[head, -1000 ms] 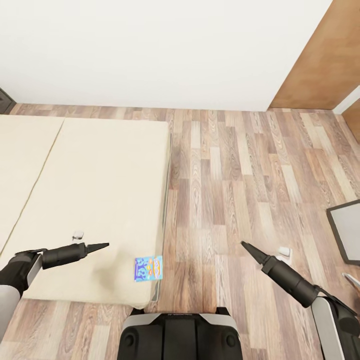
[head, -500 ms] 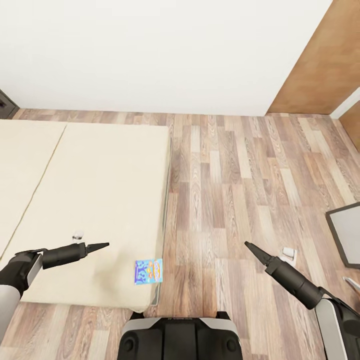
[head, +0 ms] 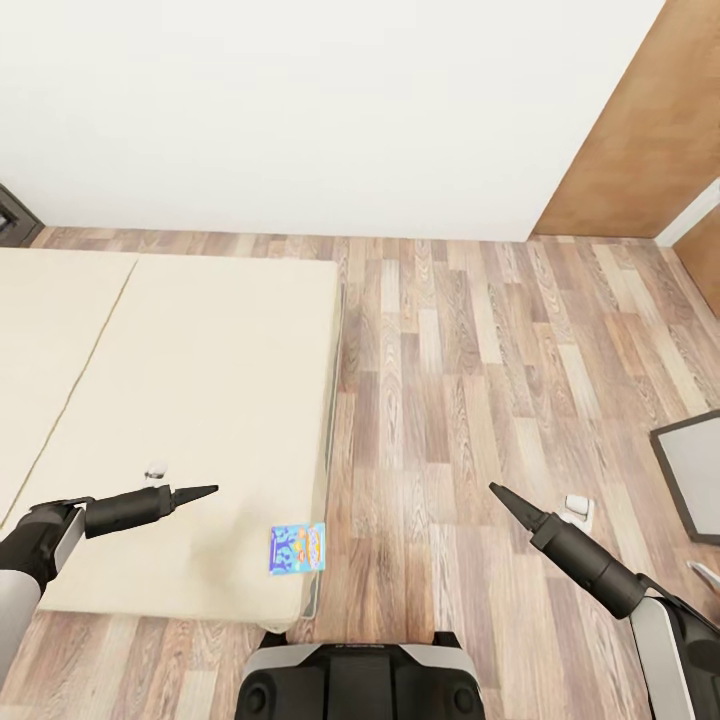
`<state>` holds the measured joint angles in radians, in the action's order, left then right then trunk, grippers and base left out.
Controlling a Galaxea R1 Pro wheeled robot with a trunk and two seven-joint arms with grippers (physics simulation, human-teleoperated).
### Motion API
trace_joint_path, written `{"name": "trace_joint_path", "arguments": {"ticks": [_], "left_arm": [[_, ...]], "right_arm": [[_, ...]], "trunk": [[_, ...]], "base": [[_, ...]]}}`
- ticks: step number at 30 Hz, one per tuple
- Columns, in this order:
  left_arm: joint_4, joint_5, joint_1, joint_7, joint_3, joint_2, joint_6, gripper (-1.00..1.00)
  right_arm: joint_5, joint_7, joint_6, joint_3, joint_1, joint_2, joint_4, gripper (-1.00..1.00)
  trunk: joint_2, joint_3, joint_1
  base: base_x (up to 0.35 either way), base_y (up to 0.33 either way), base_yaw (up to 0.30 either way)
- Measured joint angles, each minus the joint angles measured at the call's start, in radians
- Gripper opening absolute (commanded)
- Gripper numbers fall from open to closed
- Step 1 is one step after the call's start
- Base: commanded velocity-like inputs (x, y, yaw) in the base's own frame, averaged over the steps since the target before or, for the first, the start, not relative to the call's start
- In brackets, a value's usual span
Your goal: Put all the toys in the child's room - the three board games (two on the bed and one on the table), the two jigsaw puzzles on the table, and the tennis ball on the table - inside the toy box on the table in the child's room.
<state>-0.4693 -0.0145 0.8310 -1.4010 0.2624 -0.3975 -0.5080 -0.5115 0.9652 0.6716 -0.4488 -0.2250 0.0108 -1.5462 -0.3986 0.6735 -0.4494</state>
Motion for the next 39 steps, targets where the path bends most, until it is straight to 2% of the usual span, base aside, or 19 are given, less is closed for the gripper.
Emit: {"name": "trace_joint_path", "arguments": {"ticks": [27, 39], "left_arm": [[0.000, -0.001, 0.000, 0.008, -0.003, 0.001, 0.001, 1.00], [0.000, -0.001, 0.000, 0.062, -0.004, 0.004, 0.002, 1.00]], "right_arm": [[-0.001, 0.000, -0.001, 0.000, 0.000, 0.000, 0.000, 1.00], [-0.001, 0.000, -0.002, 0.000, 0.000, 0.000, 0.000, 1.00]], "trunk": [[0.000, -0.045, 0.000], [0.000, -0.065, 0.000]], "base": [[0.000, 0.000, 0.000], [0.000, 0.000, 0.000]]}}
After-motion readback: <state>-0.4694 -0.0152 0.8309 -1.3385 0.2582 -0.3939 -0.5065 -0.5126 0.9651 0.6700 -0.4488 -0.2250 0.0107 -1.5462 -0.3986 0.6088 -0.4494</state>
